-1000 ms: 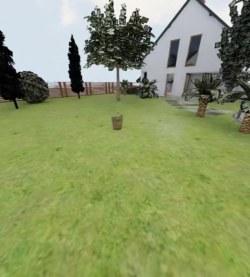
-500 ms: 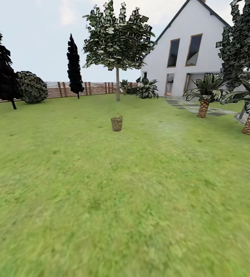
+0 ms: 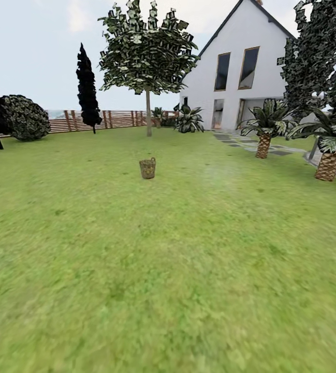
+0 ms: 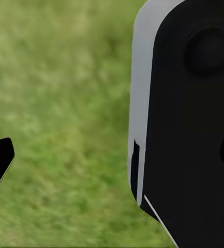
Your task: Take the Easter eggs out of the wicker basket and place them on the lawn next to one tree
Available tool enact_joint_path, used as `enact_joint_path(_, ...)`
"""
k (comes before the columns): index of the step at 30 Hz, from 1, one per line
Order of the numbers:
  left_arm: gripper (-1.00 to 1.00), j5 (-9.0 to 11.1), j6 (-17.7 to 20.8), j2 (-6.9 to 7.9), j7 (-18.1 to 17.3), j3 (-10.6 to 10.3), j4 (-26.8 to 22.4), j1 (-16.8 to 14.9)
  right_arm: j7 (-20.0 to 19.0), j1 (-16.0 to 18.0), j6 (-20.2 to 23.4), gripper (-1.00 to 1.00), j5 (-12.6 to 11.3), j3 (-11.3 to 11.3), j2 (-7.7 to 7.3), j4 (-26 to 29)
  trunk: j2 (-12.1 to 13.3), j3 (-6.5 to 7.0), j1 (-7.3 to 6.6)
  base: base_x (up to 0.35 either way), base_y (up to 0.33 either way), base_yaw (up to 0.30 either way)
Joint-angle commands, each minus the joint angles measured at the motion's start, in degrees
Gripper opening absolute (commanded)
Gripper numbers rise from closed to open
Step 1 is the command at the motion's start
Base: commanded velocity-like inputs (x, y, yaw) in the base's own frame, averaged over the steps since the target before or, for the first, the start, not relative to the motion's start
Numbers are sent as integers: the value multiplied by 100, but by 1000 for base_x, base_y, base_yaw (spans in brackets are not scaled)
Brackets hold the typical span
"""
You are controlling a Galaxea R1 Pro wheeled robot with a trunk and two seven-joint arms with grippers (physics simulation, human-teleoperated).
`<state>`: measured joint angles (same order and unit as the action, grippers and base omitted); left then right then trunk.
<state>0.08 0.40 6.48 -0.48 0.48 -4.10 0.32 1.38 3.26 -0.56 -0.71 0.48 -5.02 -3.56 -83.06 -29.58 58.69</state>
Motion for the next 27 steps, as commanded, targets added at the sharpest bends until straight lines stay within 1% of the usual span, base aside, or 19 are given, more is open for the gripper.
enact_joint_path(1, 100, 1, 4, 1, -5, 5, -11, 3, 11, 8, -6, 100, -7, 7, 1, -13, -2, -4, 3, 337, 0, -3)
enact_joint_path(27, 100, 1, 4, -6, -5, 5, -11, 3, 11, 8, -18, 100, -7, 5, 6, -8, -2, -4, 3, 337, 0, 0)
